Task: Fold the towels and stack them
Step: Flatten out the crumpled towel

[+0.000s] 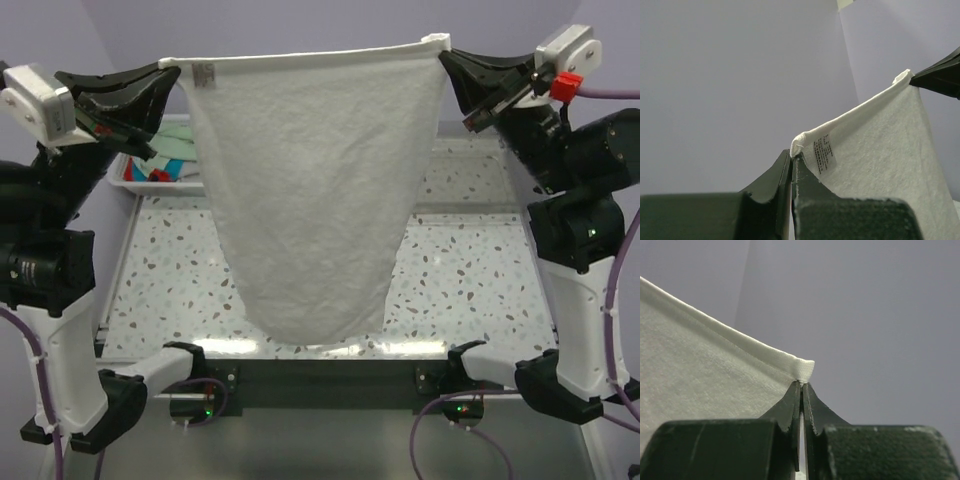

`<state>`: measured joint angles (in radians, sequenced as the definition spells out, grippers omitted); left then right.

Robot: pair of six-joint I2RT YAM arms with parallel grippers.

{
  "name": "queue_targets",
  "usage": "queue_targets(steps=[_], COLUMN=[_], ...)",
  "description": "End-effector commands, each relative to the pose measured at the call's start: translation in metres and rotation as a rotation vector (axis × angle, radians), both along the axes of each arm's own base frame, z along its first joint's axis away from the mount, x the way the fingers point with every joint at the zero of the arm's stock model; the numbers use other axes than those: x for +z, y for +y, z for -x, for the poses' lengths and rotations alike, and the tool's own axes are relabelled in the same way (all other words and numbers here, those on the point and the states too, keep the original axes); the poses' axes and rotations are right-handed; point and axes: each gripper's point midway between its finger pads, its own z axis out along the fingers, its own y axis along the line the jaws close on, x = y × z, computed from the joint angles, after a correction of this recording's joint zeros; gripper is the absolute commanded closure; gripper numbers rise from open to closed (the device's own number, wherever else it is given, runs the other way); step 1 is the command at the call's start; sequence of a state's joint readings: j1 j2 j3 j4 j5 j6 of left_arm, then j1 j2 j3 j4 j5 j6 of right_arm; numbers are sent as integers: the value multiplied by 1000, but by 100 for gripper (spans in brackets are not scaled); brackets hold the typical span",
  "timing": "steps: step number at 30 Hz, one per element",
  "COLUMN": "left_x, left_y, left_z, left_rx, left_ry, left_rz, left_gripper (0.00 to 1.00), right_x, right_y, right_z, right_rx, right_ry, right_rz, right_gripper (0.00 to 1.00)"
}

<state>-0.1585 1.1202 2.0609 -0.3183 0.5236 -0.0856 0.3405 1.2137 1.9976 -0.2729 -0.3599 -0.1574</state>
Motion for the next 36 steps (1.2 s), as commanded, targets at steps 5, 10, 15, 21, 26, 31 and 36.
queue_targets(steps=[5, 10, 15, 21, 26, 31, 36], left_x=[-80, -196, -278, -362, -372, -390, -395], left_y=[37, 41, 31, 36, 40, 32, 28], left_z=[-154, -290, -377, -442, -455, -446, -429], left_rx=[314, 448, 451, 444, 401, 356, 317], left_ry=[239, 490, 623, 741, 731, 746, 769], left_rz=[96, 19, -1, 36, 77, 48, 18], left_gripper=[100, 100, 100, 100, 100, 100, 100], right_x=[-48, -138, -202, -272, -302, -331, -344], right_y=[-20, -2, 18, 39, 46, 50, 41], right_z=[-119, -225, -300, -362, -382, -380, -367], right_rx=[-281, -368, -394, -384, -385, -364, -384], right_ry=[151, 316, 372, 415, 420, 451, 504], right_rz=[-52, 21, 75, 123, 164, 226, 267], right_gripper=[100, 100, 100, 100, 100, 100, 100])
